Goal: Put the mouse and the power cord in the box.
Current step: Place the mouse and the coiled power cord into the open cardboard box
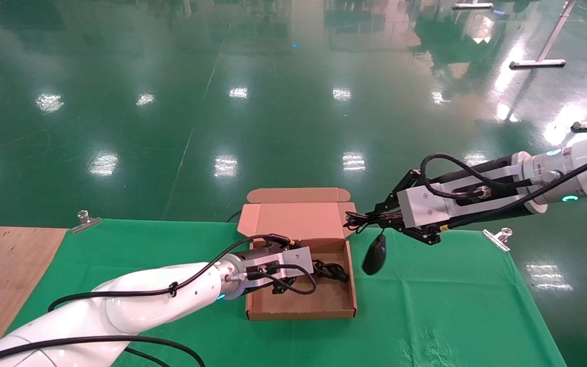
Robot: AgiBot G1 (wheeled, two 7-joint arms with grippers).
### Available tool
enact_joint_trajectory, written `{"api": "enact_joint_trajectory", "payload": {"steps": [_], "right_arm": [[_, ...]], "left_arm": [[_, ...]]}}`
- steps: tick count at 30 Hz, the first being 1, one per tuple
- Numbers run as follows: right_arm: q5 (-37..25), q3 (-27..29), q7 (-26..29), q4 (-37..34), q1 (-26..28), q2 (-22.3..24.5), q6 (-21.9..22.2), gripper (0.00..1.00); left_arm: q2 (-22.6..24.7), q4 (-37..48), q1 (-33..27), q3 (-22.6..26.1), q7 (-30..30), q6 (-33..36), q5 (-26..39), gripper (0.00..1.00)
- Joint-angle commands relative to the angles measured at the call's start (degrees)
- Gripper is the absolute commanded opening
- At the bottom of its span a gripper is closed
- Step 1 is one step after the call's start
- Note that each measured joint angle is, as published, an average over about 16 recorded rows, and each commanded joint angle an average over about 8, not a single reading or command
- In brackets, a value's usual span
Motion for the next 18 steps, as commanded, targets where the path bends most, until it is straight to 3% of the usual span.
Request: {"api": "enact_joint_trajectory", "payload": {"steps": [1, 8, 18], "right_arm": [[0.07, 0.00, -0.17, -0.27, 0.09, -0.11, -0.13, 0.00], [0.19, -0.13, 0.11, -0.04, -0.04, -1.22, -0.22, 0.00], [-0.98, -1.44, 2.44, 0.96, -0.67, -7.11, 1.82, 0.00]], "left_arm": [[0.08, 0.03, -0.12, 1.28, 0.17, -0.60, -0.33, 1.00], [-3.21, -1.26, -1.40, -3.04, 0.22, 4.74, -10.39, 1.00], [-19.28, -10.09, 3.16, -14.73, 10.49, 17.96, -25.73, 1.00]]}}
